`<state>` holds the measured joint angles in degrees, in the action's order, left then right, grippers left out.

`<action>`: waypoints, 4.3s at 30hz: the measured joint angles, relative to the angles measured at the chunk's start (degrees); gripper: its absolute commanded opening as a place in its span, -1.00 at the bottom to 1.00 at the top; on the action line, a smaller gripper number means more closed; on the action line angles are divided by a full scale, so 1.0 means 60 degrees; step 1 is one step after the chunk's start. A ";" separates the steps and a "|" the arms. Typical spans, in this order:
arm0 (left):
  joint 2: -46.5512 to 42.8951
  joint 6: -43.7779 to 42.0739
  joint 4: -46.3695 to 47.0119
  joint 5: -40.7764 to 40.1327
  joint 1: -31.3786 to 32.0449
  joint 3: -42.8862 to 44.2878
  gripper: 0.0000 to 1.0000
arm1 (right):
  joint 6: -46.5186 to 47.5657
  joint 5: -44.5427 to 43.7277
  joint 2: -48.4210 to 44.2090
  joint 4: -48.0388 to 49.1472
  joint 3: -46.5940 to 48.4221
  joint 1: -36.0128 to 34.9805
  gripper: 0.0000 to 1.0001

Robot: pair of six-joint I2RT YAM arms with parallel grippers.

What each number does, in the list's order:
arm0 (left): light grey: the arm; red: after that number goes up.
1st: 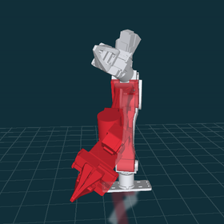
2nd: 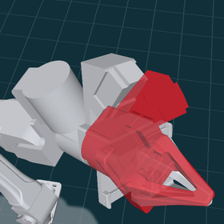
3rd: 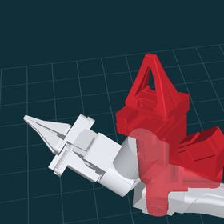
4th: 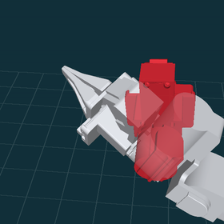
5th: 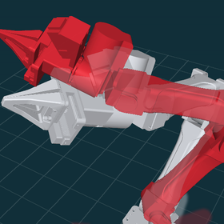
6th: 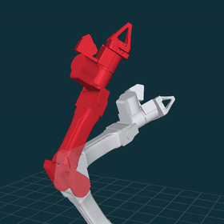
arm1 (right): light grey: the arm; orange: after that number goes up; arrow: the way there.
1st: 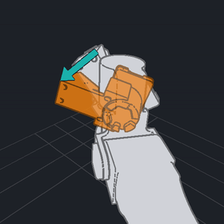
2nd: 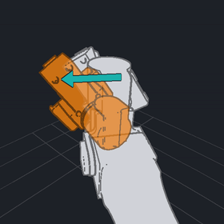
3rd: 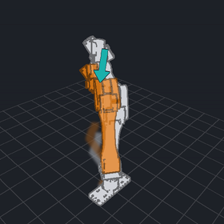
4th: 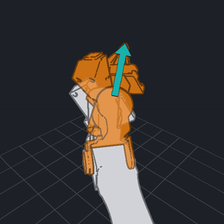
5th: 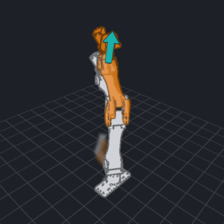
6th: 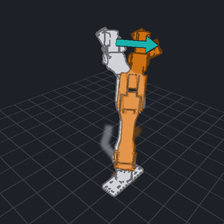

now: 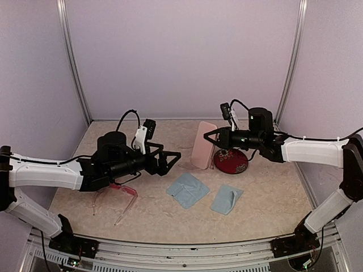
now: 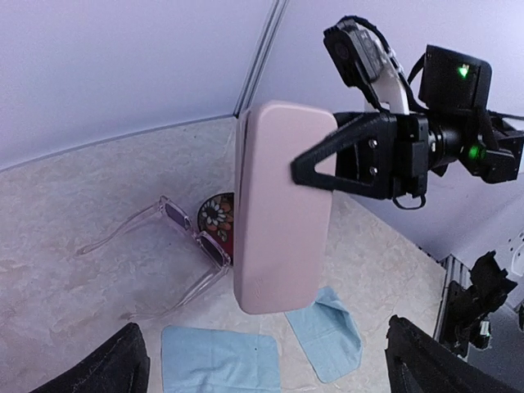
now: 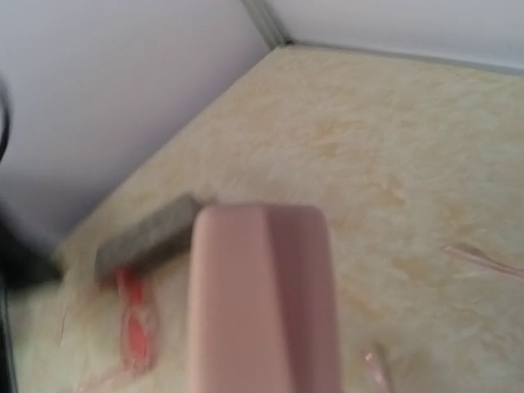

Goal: Organize the sunglasses
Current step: Pass from the right arm to the left, then pass from the left arm to the right, then pass from the right arm to the left

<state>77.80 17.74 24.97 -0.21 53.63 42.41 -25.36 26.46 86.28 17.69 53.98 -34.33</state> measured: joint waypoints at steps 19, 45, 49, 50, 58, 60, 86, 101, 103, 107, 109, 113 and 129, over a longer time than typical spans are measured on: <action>0.1956 0.1501 0.1657 0.6233 -0.1421 0.0532 0.56 | 0.1242 0.4969 -0.0131 -0.0029 0.0659 -0.0459 -0.92; 0.2189 0.1916 0.0780 0.3974 -0.0867 0.0933 -0.91 | 0.0018 0.2459 0.0386 -0.0477 0.1195 -0.0619 1.00; 0.2157 0.1712 -0.0324 0.2328 -0.0335 0.1330 -0.93 | -0.0073 0.0958 0.0390 -0.1282 0.1490 -0.1045 1.00; 0.2157 0.1647 -0.0565 0.1934 -0.0160 0.1490 -0.94 | -0.0138 0.0616 0.0390 -0.1413 0.1581 -0.1177 1.00; 0.2171 0.1617 -0.1410 0.0011 0.0372 0.2157 -0.96 | -0.0601 -0.1282 0.0528 -0.1869 0.1756 -0.1851 0.97; 0.2175 0.1716 -0.1559 -0.0262 0.0361 0.2157 -0.95 | -0.0678 -0.1647 0.0579 -0.1920 0.1756 -0.1963 0.88; 0.2295 0.1778 -0.2310 -0.1483 0.0590 0.2211 -0.96 | -0.0918 -0.2852 0.1060 -0.2051 0.1880 -0.2433 0.45; 0.2375 0.1759 -0.2346 -0.1701 0.0619 0.2233 -0.95 | -0.1020 -0.2929 0.1177 -0.2197 0.2022 -0.2463 0.39; 0.2397 0.1759 -0.2350 -0.1723 0.0619 0.2233 -0.94 | -0.1031 -0.2947 0.1198 -0.2197 0.2025 -0.2466 0.26; 0.2415 0.1759 -0.2371 -0.1745 0.0619 0.2233 -0.77 | -0.1045 -0.2991 0.1224 -0.2218 0.2029 -0.2466 -0.01; 0.2415 0.1756 -0.2371 -0.1749 0.0619 0.2233 -0.59 | -0.1045 -0.3016 0.1224 -0.2215 0.2029 -0.2466 -0.11; 0.2415 0.1741 -0.2361 -0.1723 0.0619 0.2233 0.10 | -0.0998 -0.3067 0.1224 -0.2215 0.2029 -0.2484 -0.24; 0.1151 0.1144 -0.0656 0.1031 -0.0211 0.0648 0.90 | 0.0495 -0.1435 0.0667 -0.2262 0.1304 -0.1603 -0.47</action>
<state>84.71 24.60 21.04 5.98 52.36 46.30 -22.39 17.85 90.28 4.12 61.80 -43.94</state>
